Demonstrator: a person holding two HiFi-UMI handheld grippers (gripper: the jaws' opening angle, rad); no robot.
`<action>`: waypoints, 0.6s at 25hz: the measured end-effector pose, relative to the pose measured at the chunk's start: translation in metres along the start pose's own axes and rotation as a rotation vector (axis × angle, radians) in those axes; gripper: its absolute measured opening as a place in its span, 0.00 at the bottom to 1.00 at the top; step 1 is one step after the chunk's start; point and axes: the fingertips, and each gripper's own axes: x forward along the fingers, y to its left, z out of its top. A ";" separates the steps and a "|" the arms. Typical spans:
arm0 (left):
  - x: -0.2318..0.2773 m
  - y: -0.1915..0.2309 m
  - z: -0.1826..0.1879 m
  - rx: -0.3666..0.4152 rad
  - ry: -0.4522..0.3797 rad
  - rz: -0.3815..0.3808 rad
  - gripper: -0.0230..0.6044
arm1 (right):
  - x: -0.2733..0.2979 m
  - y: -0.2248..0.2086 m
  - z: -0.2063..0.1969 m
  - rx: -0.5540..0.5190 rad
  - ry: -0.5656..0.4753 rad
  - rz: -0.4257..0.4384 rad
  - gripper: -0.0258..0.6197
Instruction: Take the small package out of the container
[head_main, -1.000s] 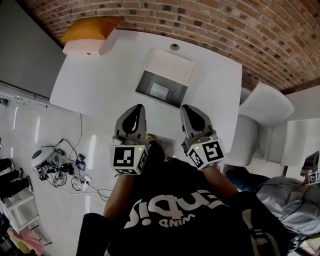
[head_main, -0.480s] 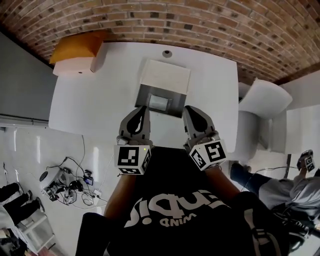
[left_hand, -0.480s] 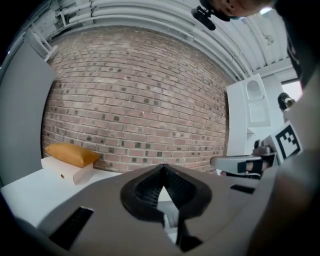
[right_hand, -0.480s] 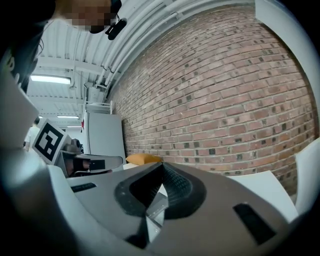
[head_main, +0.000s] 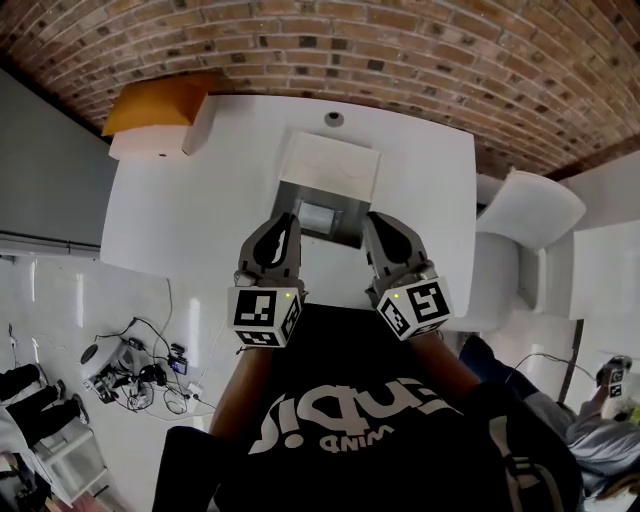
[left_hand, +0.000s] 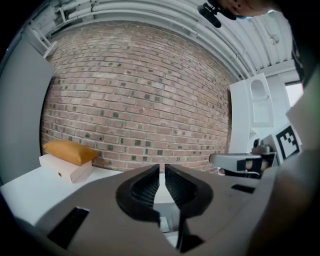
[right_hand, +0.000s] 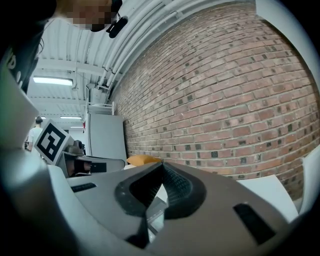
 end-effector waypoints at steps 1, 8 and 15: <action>0.002 0.000 0.000 -0.005 0.003 0.000 0.08 | 0.001 -0.001 0.001 -0.001 0.000 0.004 0.04; 0.018 -0.006 -0.015 -0.052 0.073 -0.041 0.27 | 0.006 -0.016 0.006 -0.011 -0.009 0.007 0.04; 0.029 -0.013 -0.026 -0.075 0.122 -0.082 0.36 | 0.007 -0.022 0.008 -0.019 -0.019 0.011 0.04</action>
